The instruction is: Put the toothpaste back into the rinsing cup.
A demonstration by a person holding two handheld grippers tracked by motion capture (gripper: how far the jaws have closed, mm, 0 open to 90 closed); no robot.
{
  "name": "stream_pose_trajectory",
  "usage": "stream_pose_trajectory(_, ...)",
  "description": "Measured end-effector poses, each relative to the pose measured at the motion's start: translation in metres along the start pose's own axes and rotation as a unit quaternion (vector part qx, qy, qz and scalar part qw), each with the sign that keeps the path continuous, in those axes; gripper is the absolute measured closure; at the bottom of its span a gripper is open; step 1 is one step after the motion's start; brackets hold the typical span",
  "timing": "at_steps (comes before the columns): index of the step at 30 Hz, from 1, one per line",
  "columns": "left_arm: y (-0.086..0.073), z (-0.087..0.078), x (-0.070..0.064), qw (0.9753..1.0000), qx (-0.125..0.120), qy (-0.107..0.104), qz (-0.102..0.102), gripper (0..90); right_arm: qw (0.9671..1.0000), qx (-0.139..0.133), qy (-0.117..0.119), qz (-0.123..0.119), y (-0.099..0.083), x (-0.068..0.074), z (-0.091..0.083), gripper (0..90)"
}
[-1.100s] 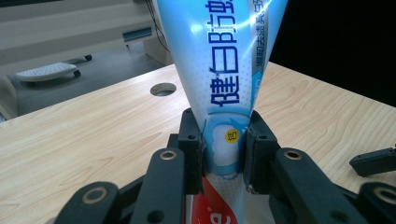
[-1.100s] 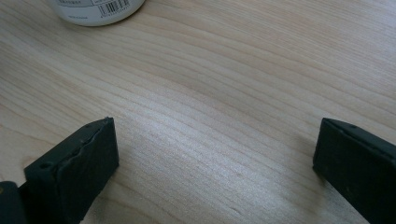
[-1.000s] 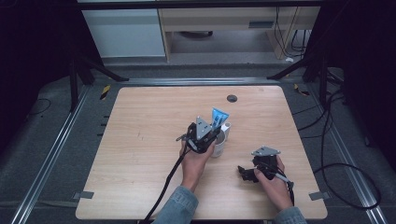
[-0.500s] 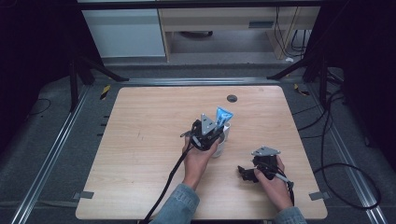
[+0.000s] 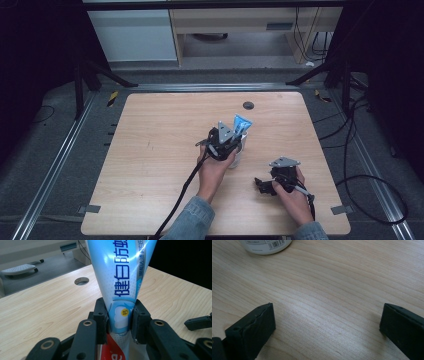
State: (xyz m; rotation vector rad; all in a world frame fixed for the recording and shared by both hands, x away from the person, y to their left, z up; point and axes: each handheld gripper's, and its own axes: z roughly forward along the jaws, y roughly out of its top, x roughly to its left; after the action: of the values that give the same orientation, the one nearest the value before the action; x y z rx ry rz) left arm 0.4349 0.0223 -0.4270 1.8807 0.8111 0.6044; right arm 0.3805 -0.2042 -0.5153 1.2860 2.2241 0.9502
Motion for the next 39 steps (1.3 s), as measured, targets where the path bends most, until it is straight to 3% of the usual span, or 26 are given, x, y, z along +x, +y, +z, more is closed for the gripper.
stream_pose_trajectory(16, -0.0018, 0.0004, -0.0019, 0.9999, -0.002, -0.01, -0.009, 65.9, 1.0, 0.0, 0.0, -0.001, 0.0, -0.0001, 0.0, 0.4)
stream_pose_trajectory(39, -0.0023, -0.0016, -0.0068, 0.9999, -0.002, -0.011, -0.002, 59.1, 1.0, 0.0, 0.0, 0.0, 0.0, 0.0, 0.0, 0.4)
